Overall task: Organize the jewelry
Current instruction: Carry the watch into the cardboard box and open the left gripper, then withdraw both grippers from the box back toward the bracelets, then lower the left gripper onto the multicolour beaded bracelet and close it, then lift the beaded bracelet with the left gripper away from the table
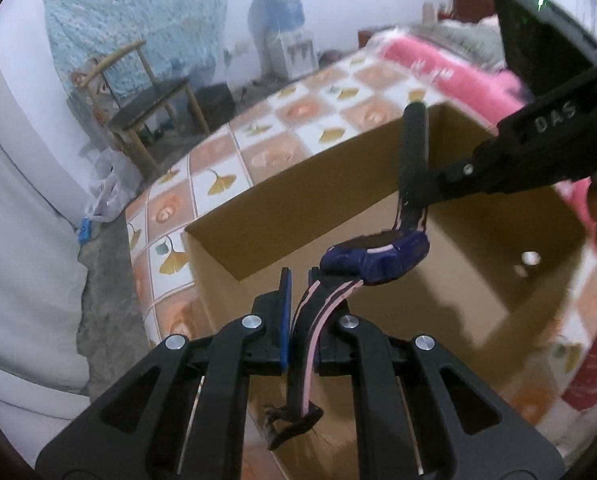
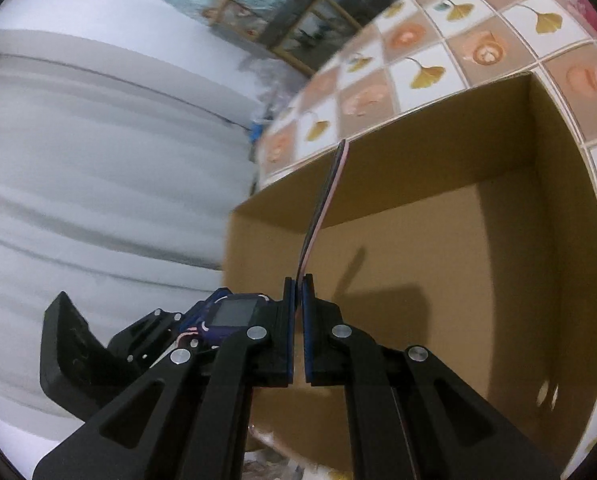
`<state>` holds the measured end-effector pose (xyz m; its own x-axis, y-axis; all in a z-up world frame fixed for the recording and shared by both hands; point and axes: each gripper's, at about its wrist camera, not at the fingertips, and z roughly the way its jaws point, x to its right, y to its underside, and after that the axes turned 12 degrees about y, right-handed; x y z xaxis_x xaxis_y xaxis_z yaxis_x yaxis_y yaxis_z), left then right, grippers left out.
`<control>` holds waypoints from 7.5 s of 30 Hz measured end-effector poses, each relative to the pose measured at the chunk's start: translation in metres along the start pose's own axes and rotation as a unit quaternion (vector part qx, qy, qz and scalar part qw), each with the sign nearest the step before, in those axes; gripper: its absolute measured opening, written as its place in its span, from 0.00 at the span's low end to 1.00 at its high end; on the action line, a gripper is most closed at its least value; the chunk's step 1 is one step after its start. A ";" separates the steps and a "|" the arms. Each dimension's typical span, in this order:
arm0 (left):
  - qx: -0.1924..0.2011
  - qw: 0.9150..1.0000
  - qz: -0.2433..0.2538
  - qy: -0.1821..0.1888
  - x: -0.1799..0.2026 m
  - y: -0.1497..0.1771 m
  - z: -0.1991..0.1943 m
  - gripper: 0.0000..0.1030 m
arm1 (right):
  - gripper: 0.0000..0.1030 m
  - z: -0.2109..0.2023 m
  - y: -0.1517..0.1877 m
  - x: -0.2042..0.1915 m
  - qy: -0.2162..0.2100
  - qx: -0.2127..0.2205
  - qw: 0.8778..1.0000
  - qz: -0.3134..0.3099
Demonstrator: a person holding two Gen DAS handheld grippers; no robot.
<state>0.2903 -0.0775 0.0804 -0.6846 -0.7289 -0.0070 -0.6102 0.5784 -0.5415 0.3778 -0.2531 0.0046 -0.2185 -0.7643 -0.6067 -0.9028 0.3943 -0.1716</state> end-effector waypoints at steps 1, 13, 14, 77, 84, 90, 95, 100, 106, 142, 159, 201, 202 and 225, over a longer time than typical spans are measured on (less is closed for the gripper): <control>-0.011 1.000 0.003 -0.005 -0.002 -0.004 0.011 0.08 | 0.04 0.006 -0.004 0.002 0.007 -0.002 1.000 -0.002; -0.030 0.999 -0.013 -0.027 -0.015 -0.006 0.032 0.38 | 0.08 0.050 -0.020 0.046 0.059 -0.077 0.994 0.045; -0.023 0.999 -0.017 -0.026 -0.017 -0.003 0.026 0.43 | 0.08 0.051 -0.018 0.049 0.070 -0.081 0.993 0.043; 0.132 0.961 -0.224 0.093 0.083 0.222 -0.068 0.92 | 0.91 -0.047 0.254 0.022 0.214 0.131 0.953 -0.172; 0.093 0.967 -0.221 0.092 0.081 0.213 -0.048 0.58 | 0.70 -0.024 0.245 0.024 0.198 0.093 0.961 -0.170; 0.065 0.964 -0.234 0.105 0.075 0.210 -0.031 0.40 | 0.57 -0.017 0.243 0.019 0.189 0.079 0.962 -0.183; 0.056 0.962 -0.242 0.114 0.069 0.208 -0.024 0.40 | 0.43 -0.014 0.244 0.010 0.182 0.074 0.961 -0.195; 0.052 0.965 -0.232 0.107 0.070 0.203 -0.019 0.38 | 0.34 -0.009 0.245 -0.007 0.174 0.076 0.953 -0.236; 0.064 0.973 -0.199 0.094 0.076 0.196 -0.024 0.34 | 0.34 0.005 0.242 -0.025 0.174 0.070 0.942 -0.279; -0.060 0.991 0.034 0.117 0.127 0.177 0.010 0.17 | 0.28 -0.017 0.224 0.037 0.166 0.061 0.969 -0.174; 0.056 0.987 -0.025 0.149 0.104 0.144 -0.039 0.08 | 0.28 -0.035 0.226 0.048 0.153 0.076 0.972 -0.161; 0.092 0.900 -0.374 0.202 -0.038 0.234 -0.045 0.08 | 0.28 -0.035 0.219 0.041 0.160 0.078 0.970 -0.166; 0.086 0.907 -0.366 0.190 -0.035 0.231 -0.046 0.12 | 0.28 -0.035 0.219 0.039 0.158 0.081 0.970 -0.168; 0.029 0.965 -0.236 0.114 0.014 0.203 -0.030 0.22 | 0.28 -0.017 0.184 -0.020 0.075 0.084 0.973 -0.200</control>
<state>0.1453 0.0407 -0.0045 -0.4096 -0.8028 0.4332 -0.8567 0.1753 -0.4851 0.2101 -0.1743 -0.0018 0.0762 -0.9346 -0.3474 -0.8561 0.1173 -0.5032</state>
